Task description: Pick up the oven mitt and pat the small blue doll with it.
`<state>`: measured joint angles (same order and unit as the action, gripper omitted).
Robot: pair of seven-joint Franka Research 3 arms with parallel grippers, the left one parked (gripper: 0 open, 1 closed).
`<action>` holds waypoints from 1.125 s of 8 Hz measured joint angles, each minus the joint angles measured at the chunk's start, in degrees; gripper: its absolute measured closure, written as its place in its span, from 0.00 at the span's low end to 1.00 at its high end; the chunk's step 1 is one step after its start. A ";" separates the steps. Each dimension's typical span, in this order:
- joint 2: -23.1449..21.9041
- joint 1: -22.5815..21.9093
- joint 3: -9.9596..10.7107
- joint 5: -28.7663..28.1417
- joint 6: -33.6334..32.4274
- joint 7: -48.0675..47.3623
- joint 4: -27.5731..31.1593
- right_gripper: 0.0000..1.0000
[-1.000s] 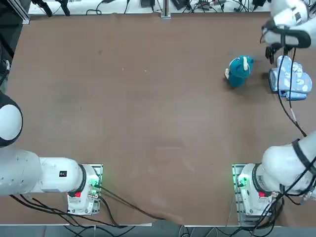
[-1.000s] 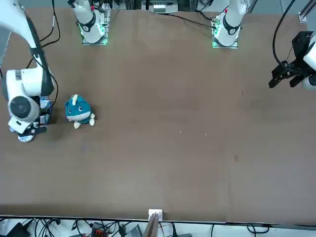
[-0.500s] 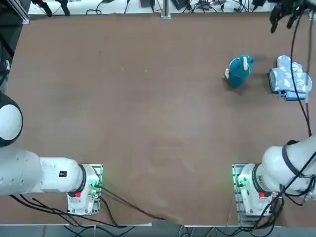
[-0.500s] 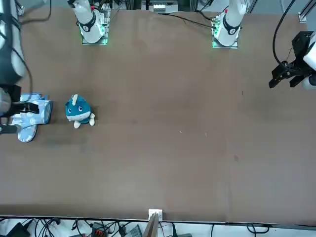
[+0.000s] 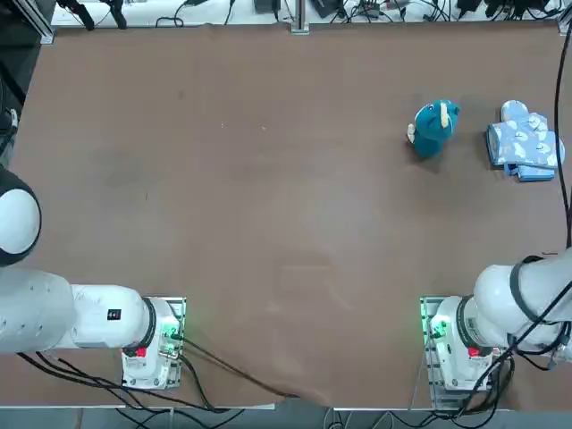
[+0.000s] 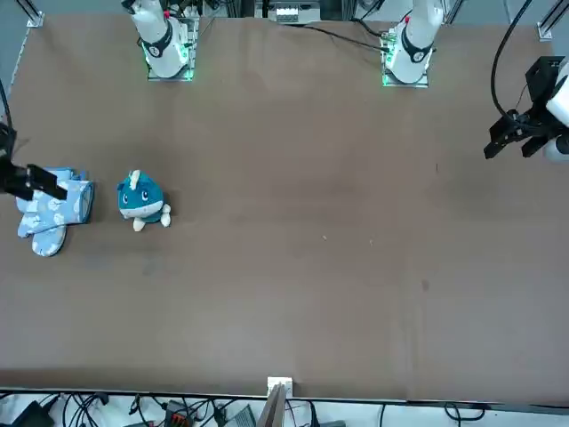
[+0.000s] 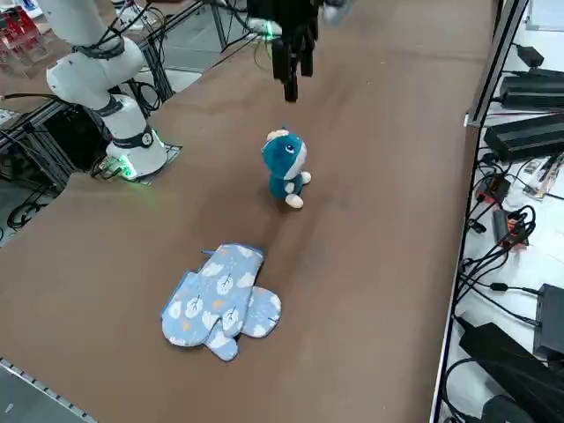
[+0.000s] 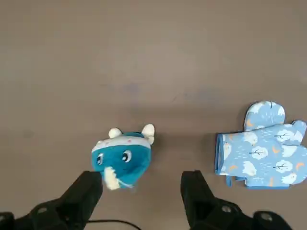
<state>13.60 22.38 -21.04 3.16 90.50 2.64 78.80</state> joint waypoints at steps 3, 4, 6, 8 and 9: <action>-4.75 -14.26 11.13 -0.62 -0.91 -0.18 2.66 0.00; -6.16 -19.54 16.01 -1.52 -0.91 -0.27 4.61 0.00; -8.84 -30.33 27.16 -3.44 -0.64 -0.25 8.22 0.00; -12.28 -35.04 31.25 -3.62 1.64 -0.25 12.81 0.00; -14.12 -35.31 31.47 -3.62 2.32 -0.26 14.99 0.00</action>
<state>-0.53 -12.94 10.43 -0.46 92.82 2.38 93.79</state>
